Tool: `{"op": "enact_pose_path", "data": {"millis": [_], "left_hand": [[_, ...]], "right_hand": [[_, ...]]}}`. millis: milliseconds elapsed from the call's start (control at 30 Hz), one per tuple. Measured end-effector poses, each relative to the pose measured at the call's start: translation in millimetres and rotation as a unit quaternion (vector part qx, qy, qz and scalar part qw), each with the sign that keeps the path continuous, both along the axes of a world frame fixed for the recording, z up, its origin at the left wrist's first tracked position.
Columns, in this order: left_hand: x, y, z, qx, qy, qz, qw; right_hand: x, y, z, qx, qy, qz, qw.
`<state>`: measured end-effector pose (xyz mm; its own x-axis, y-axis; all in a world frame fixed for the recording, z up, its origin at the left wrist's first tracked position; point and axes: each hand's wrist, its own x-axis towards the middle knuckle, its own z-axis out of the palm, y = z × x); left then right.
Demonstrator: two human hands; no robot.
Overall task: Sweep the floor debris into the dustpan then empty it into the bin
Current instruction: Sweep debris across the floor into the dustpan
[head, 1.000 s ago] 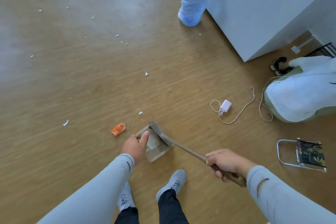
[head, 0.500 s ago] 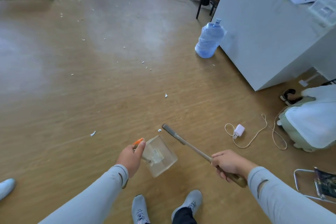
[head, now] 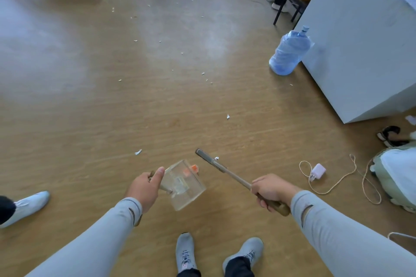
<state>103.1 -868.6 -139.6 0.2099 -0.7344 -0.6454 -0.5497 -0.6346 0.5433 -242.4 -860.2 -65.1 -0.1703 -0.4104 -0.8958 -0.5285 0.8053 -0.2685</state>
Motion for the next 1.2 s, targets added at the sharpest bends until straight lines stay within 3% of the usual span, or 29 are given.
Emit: {"op": "enact_pose_path", "data": {"millis": [433,600,800,933,1200], "left_hand": [[54,-17,-42,0.024,-0.021,0.048,0.998],[62,-35,-57,0.045,-0.081,0.030,0.995],[84,-47,-57,0.050,-0.089,0.038,0.994],[73,-46,-55,0.051,-0.073,0.028,0.996],[71,-46,-47,0.044,-0.076,0.019,0.996]], "right_hand": [[64,-61,-54,0.013,0.011,0.071,0.997],[86,-75,-82,0.010,0.027,0.119,0.992],[93,-63,-93,0.042,-0.037,0.108,0.993],[65,-72,-75,0.083,-0.058,0.033,0.994],[63,-67,-56,0.025,-0.046,0.009,0.999]]}}
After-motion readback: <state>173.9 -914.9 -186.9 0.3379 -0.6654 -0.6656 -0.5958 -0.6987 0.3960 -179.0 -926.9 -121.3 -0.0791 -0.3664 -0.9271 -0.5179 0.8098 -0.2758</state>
